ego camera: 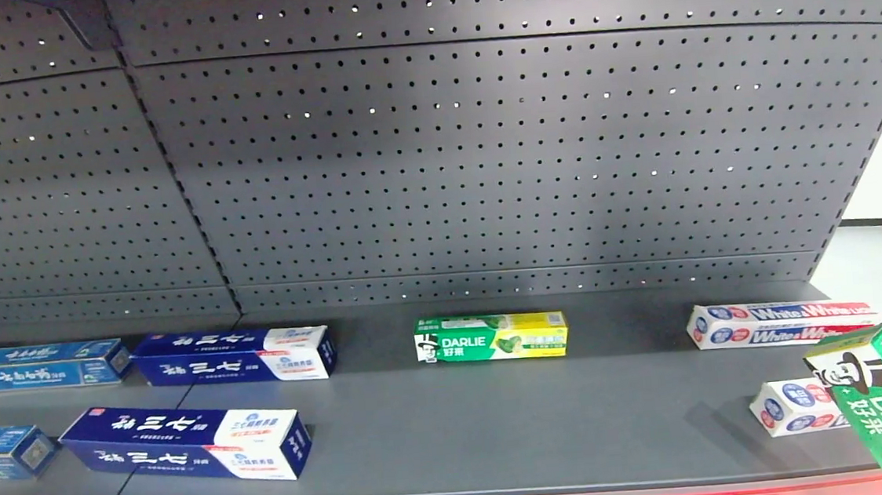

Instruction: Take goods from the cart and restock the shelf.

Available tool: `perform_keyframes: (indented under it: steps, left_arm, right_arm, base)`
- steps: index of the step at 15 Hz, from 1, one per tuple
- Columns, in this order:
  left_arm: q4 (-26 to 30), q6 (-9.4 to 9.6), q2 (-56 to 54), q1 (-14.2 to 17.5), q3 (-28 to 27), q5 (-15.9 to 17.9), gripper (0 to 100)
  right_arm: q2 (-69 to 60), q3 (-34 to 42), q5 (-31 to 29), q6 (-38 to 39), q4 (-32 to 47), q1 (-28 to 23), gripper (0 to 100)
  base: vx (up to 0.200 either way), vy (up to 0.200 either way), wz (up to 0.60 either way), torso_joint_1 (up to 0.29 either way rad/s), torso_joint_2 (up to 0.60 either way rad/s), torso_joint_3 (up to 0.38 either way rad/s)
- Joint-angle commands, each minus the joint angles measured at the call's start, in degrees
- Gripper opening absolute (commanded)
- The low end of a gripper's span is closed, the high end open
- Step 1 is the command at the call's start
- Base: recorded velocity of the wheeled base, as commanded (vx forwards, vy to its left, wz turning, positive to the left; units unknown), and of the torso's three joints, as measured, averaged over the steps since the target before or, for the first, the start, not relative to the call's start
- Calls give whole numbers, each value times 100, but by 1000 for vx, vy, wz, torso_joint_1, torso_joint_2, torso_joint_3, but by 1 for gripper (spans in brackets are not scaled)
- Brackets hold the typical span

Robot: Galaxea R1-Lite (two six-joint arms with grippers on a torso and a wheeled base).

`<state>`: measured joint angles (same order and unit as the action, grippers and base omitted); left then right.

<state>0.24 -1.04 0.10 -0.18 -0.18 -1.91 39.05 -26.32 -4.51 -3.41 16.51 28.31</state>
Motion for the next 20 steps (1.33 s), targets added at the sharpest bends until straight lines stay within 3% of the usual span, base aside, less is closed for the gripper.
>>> perform_keyframes:
  steps: [1,8,10,13,15,16,18,19,20]
  left_arm:
    - [-7,-2,-1,1,9,-2,100]
    - [-51,68,-1,9,1,16,100]
    - [213,455,87,-17,-658,191,100]
    - [1408,613,1124,-52,-2056,499,100]
    - [1496,745,1818,-87,-2645,596,100]
    - [1470,763,2495,-281,-3172,692,100]
    - [1470,895,3216,-430,-3682,780,100]
    - [1470,912,3418,-562,-3805,824,100]
    - [1479,947,3778,-913,-3990,824,100]
  right_arm:
    - [-64,-5,-6,-1,2,17,0]
    - [191,-268,152,-10,-7,-62,0]
    - [464,-391,47,-1,-86,-132,0]
    - [833,-365,12,-1,-570,-176,0]
    - [964,-339,-111,-37,-737,-150,0]
    - [1105,-418,-481,-37,-754,-141,0]
    - [1175,-585,-551,60,-895,-185,0]
    - [1184,-602,-560,69,-930,-194,0]
    - [1167,-585,-577,69,-1062,-212,0]
  base:
    - [0,0,0,0,0,0]
    - [0,0,0,0,0,0]
    - [0,0,0,0,0,0]
    - [0,0,0,0,0,0]
    - [0,0,0,0,0,0]
    - [0,0,0,0,0,0]
    - [0,0,0,0,0,0]
    - [0,0,0,0,0,0]
    - [0,0,0,0,0,0]
